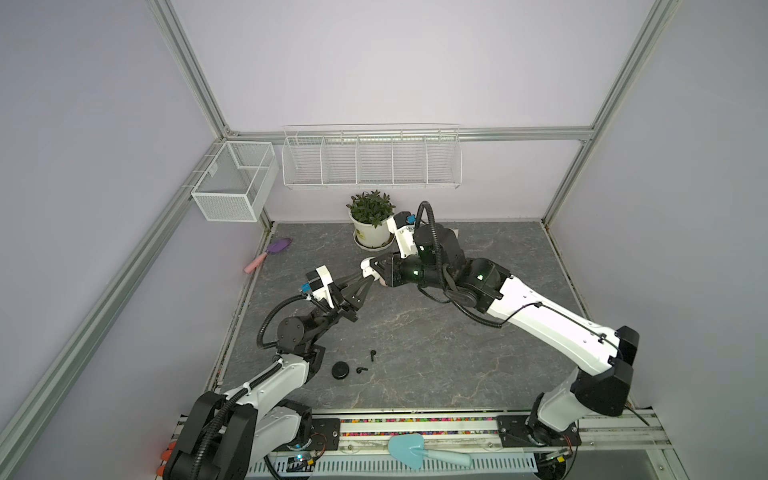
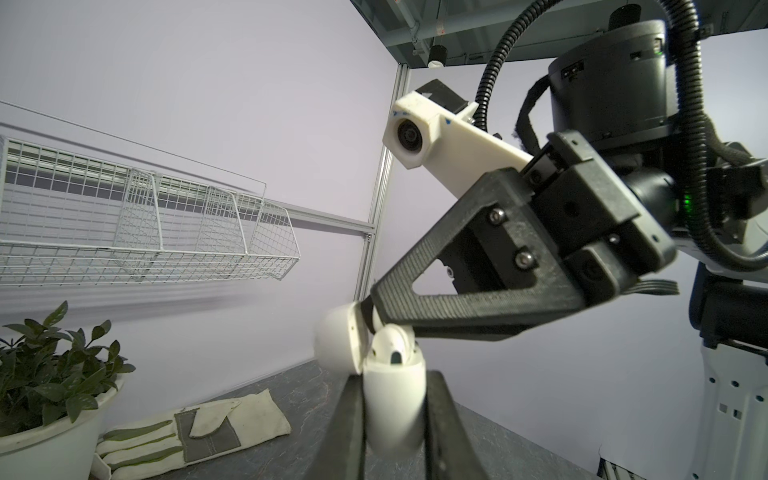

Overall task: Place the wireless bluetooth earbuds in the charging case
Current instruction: 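Lower the earbud stem-first into the empty case slot with the right gripper, then open the right gripper to release the earbud and draw back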

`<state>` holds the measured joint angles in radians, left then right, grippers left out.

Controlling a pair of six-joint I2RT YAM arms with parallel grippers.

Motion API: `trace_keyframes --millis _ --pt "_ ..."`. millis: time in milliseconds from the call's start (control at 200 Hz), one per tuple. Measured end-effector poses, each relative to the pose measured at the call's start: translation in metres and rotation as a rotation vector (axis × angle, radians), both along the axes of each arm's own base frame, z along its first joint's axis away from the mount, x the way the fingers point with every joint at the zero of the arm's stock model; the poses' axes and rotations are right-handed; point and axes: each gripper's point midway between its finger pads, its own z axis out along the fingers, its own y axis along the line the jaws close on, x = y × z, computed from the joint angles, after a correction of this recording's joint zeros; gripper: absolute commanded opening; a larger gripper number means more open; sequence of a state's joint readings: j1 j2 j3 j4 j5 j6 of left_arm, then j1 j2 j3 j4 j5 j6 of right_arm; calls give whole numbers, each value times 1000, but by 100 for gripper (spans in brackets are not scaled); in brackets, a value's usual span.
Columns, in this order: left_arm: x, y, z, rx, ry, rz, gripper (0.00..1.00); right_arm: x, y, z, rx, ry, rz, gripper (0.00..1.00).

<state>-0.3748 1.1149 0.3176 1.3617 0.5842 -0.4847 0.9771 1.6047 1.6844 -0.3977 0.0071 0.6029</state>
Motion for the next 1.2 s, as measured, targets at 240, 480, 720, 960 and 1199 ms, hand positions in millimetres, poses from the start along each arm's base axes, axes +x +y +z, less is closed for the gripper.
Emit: trace_keyframes --millis 240,480,720,960,1199 --pt "0 0 0 0 0 0 0 0 0 0 -1 -1 -3 18" --pt "0 0 0 0 0 1 0 2 -1 0 -4 -6 -13 24" --pt "1 1 0 -5 2 8 0 3 -2 0 -12 -19 -20 38" --pt "-2 2 5 -11 -13 8 0 2 -5 6 -36 -51 -4 56" --pt "-8 3 5 -6 -9 -4 0 7 -25 20 -58 -126 138 70"
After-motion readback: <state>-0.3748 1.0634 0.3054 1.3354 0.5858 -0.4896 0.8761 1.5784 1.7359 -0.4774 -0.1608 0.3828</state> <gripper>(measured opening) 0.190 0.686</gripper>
